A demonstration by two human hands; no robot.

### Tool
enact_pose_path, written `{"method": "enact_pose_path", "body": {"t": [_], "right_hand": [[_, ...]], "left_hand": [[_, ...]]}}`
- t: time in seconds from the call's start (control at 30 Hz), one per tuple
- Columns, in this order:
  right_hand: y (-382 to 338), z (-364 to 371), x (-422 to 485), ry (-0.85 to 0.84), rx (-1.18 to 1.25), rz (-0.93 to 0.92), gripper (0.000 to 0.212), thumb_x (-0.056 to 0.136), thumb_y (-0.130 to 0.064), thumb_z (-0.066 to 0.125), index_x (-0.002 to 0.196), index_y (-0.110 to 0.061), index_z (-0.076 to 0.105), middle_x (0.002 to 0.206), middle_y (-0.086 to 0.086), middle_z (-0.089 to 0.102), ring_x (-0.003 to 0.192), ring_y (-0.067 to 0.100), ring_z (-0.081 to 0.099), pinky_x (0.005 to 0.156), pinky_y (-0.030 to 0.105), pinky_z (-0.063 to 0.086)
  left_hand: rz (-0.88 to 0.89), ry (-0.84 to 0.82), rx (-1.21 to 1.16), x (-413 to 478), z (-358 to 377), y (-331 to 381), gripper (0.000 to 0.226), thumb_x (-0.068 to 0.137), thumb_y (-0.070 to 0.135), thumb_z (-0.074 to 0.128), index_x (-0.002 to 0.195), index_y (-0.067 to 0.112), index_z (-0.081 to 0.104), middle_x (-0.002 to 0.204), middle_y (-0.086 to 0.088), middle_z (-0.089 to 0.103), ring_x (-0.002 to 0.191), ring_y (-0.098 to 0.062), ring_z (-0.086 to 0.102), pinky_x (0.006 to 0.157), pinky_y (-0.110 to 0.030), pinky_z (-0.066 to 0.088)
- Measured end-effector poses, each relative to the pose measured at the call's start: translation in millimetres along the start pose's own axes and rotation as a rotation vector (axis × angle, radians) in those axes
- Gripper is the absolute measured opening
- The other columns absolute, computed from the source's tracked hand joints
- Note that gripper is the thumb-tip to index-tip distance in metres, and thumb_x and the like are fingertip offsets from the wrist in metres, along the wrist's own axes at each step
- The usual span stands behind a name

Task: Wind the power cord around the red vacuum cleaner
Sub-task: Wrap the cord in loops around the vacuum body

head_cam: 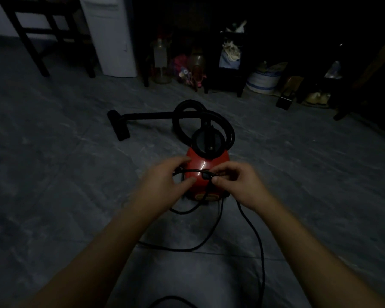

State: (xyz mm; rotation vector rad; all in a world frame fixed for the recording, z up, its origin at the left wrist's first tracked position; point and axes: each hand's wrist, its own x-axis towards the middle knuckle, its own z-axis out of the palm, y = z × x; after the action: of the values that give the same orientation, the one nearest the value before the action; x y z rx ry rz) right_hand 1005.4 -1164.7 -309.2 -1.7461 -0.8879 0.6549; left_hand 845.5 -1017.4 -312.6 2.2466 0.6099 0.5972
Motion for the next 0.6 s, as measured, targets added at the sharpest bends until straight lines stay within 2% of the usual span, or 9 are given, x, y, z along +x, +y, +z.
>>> {"method": "enact_pose_path", "body": {"t": [0.1, 0.17, 0.27, 0.4, 0.53, 0.6], "right_hand": [[-3, 9, -1, -0.019, 0.032, -0.001, 0.018, 0.083, 0.0, 0.075, 0.098, -0.009, 0.074, 0.085, 0.0, 0.075, 0.079, 0.008, 0.07, 0.075, 0.021, 0.057], [-4, 12, 0, -0.02, 0.059, -0.008, 0.021, 0.082, 0.001, 0.075, 0.099, -0.011, 0.073, 0.081, -0.005, 0.073, 0.075, 0.004, 0.069, 0.073, 0.019, 0.055], [-4, 13, 1, 0.032, 0.1, -0.013, 0.025, 0.083, -0.004, 0.076, 0.105, -0.013, 0.072, 0.093, 0.005, 0.073, 0.077, 0.007, 0.067, 0.076, 0.02, 0.054], [-3, 20, -2, 0.074, 0.074, -0.068, 0.02, 0.086, -0.004, 0.072, 0.099, -0.02, 0.072, 0.092, -0.001, 0.074, 0.085, 0.007, 0.069, 0.078, 0.021, 0.055], [-4, 21, -4, 0.082, 0.033, -0.095, 0.024, 0.089, -0.008, 0.07, 0.096, -0.031, 0.07, 0.097, -0.003, 0.074, 0.096, 0.01, 0.07, 0.087, 0.025, 0.056], [-6, 17, -6, 0.103, 0.022, -0.102, 0.027, 0.09, -0.009, 0.069, 0.093, -0.036, 0.068, 0.094, -0.007, 0.072, 0.091, 0.002, 0.068, 0.082, 0.02, 0.055]], "left_hand": [[-0.006, -0.059, -0.01, 1, 0, 10, 0.039, 0.081, 0.028, 0.078, 0.118, 0.026, 0.068, 0.104, 0.013, 0.07, 0.092, 0.0, 0.065, 0.077, -0.004, 0.045], [-0.022, -0.082, -0.085, 1, -1, 14, 0.03, 0.082, 0.022, 0.077, 0.112, 0.022, 0.071, 0.097, 0.008, 0.073, 0.087, -0.006, 0.068, 0.078, -0.018, 0.054], [-0.107, -0.052, -0.228, 2, -4, 16, 0.017, 0.086, 0.012, 0.073, 0.103, 0.015, 0.074, 0.09, 0.002, 0.074, 0.083, -0.013, 0.07, 0.079, -0.036, 0.058], [-0.181, -0.004, -0.338, 2, -4, 20, 0.009, 0.091, 0.004, 0.066, 0.094, 0.01, 0.073, 0.08, 0.009, 0.069, 0.071, 0.002, 0.066, 0.076, -0.031, 0.059], [-0.291, 0.075, -0.523, 2, -8, 25, 0.014, 0.093, 0.004, 0.063, 0.086, 0.014, 0.07, 0.059, 0.01, 0.065, 0.056, -0.001, 0.062, 0.062, -0.019, 0.056], [-0.339, 0.127, -0.611, 4, -13, 24, 0.011, 0.094, 0.005, 0.061, 0.091, 0.009, 0.07, 0.059, 0.006, 0.065, 0.053, 0.0, 0.061, 0.06, -0.016, 0.056]]}}
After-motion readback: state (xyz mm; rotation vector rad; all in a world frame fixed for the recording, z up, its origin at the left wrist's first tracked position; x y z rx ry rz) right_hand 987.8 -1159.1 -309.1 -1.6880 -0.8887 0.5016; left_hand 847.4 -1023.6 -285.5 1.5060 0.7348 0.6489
